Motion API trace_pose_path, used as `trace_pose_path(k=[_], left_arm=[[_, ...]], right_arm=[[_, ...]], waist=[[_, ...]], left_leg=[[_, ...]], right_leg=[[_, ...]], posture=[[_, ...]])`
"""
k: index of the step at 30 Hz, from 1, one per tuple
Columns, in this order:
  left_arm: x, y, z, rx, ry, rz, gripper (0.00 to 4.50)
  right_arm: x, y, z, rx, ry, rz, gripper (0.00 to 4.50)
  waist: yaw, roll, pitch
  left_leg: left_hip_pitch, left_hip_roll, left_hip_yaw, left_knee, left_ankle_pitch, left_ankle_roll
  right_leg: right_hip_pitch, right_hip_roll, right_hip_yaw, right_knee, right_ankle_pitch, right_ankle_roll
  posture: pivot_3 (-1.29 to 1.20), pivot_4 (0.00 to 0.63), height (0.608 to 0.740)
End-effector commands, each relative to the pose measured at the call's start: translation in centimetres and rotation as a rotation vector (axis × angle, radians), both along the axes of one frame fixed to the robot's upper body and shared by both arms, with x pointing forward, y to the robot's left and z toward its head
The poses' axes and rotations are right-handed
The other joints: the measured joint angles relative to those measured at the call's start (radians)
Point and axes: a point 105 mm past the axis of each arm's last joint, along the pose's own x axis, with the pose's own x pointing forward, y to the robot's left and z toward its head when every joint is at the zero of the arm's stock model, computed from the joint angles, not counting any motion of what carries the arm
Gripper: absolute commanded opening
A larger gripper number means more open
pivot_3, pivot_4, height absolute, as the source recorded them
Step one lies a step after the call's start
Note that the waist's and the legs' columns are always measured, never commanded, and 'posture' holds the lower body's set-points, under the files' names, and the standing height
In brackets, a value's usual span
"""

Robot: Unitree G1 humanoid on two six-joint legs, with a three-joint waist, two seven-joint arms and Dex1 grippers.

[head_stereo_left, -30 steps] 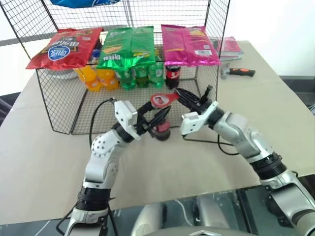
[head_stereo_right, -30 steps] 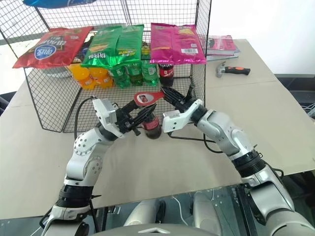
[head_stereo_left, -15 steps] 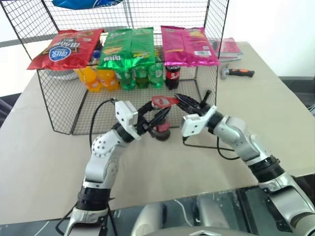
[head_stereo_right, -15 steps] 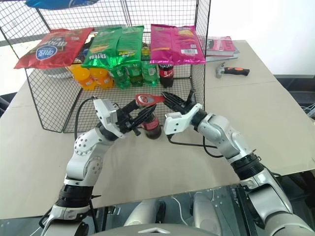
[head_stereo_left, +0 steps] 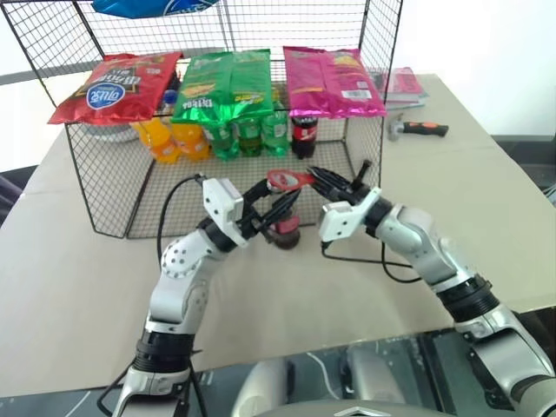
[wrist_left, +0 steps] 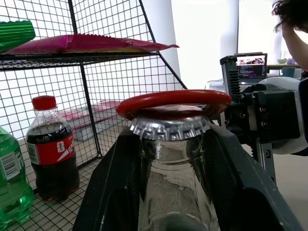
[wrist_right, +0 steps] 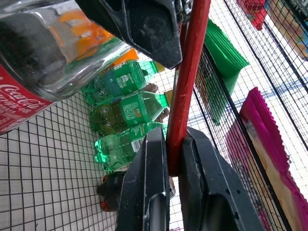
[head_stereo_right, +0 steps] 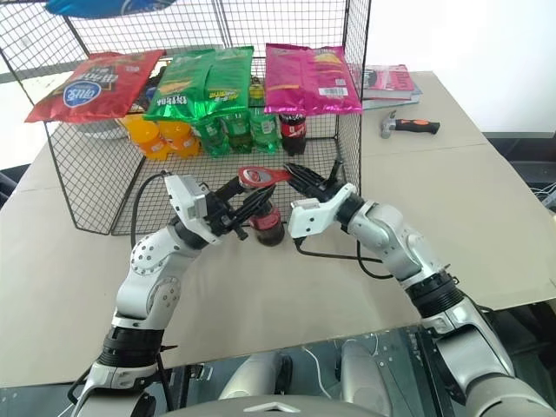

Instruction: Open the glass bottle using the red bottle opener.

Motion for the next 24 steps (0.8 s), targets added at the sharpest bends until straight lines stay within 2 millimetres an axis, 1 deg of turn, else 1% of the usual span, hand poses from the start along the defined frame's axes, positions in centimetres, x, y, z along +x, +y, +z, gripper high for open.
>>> trace_pose_path(k=[1, 6, 10, 12, 14, 17, 24], left_arm=[[0.83, 0.34, -1.72, 0.058, 0.053, 0.056, 1.52], [0.73, 0.17, -1.78, 0.059, 0.056, 0.04, 1.52], [0.59, 0.27, -1.48, 0.026, 0.055, 0.037, 1.52], [0.71, 0.4, -1.29, 0.026, 0.043, 0.051, 2.34], [0.73, 0.33, -1.2, 0.033, 0.03, 0.049, 2.95], [0.88, 0.36, -1.04, 0.021, 0.029, 0.052, 2.95], [0.76, 0.22, -1.22, 0.029, 0.027, 0.043, 2.95]], right_arm=[[-1.98, 2.39, -1.81, -0.093, 0.003, 0.121, 0.0], [-2.05, 2.46, -1.83, -0.091, 0.004, 0.124, 0.0], [-1.92, 2.35, -1.81, -0.091, 0.005, 0.12, 0.0], [-1.85, 2.35, -1.77, -0.09, 0.005, 0.118, 0.0], [-1.81, 2.38, -1.76, -0.09, 0.004, 0.119, 0.0], [-1.75, 2.36, -1.76, -0.09, 0.004, 0.119, 0.0], [-1.52, 2.23, -1.75, -0.087, 0.005, 0.115, 0.0]], waist=[[0.0, 0.0, 0.0], [0.0, 0.0, 0.0], [0.0, 0.0, 0.0], [-0.001, 0.0, 0.0], [-0.003, 0.0, 0.0], [0.003, 0.0, 0.0], [0.004, 0.0, 0.001]], left_leg=[[0.0, 0.0, 0.0, 0.0, 0.0, 0.0], [0.0, 0.0, 0.0, 0.0, 0.0, 0.0], [0.0, 0.0, 0.0, 0.0, 0.0, 0.0], [0.0, 0.0, 0.0, 0.0, 0.0, 0.0], [0.0, 0.0, 0.0, -0.001, 0.0, 0.0], [-0.003, 0.0, 0.0, -0.002, 0.0, 0.0], [-0.004, 0.0, -0.001, -0.003, 0.0, 0.0]], right_leg=[[0.0, 0.0, 0.0, 0.0, 0.0, 0.0], [0.0, 0.0, 0.0, 0.0, 0.0, 0.0], [0.0, 0.0, 0.0, 0.0, 0.0, 0.0], [0.0, 0.0, 0.0, 0.0, 0.0, 0.0], [0.0, 0.001, 0.0, 0.0, 0.0, 0.0], [-0.003, 0.0, 0.0, -0.001, 0.002, 0.003], [-0.003, -0.001, 0.0, -0.003, 0.002, 0.003]], posture=[[0.0, 0.15, 0.74], [0.0, 0.15, 0.74], [0.0, 0.15, 0.74], [0.0, 0.15, 0.74], [0.0, 0.15, 0.74], [0.0, 0.15, 0.74], [0.0, 0.15, 0.74]])
